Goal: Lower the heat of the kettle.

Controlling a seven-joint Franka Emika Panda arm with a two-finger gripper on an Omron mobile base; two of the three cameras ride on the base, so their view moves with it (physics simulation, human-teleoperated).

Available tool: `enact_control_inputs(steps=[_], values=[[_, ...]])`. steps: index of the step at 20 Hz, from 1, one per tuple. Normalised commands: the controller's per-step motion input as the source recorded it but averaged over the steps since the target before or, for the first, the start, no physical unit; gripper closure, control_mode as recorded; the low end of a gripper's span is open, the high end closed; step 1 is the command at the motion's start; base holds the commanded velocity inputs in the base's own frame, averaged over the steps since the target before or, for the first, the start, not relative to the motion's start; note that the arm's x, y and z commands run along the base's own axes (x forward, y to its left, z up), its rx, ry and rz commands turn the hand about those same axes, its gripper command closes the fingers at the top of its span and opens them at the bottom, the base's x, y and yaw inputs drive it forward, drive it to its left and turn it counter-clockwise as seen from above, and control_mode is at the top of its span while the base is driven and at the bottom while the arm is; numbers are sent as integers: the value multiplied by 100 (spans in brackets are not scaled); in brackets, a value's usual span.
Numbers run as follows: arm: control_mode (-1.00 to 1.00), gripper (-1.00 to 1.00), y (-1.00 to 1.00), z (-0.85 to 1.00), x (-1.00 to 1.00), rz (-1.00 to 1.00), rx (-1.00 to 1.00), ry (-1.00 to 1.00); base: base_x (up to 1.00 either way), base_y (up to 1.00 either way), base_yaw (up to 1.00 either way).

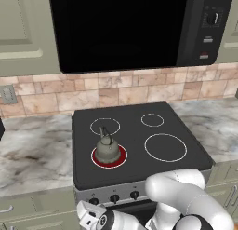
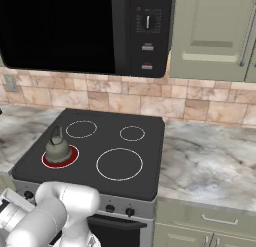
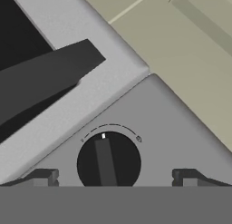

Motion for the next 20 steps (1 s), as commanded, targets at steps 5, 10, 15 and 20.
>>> enact_control_inputs(steps=[5,10,15,20], values=[[-100,-100,2,-5,1,2,0,0,0,0,0],[-100,-100,3,0,1,0,0,0,0,0,0],[-100,-100,0,0,2,1,0,0,0,0,0],[-100,100,0,0,5,0,0,0,0,0,0]])
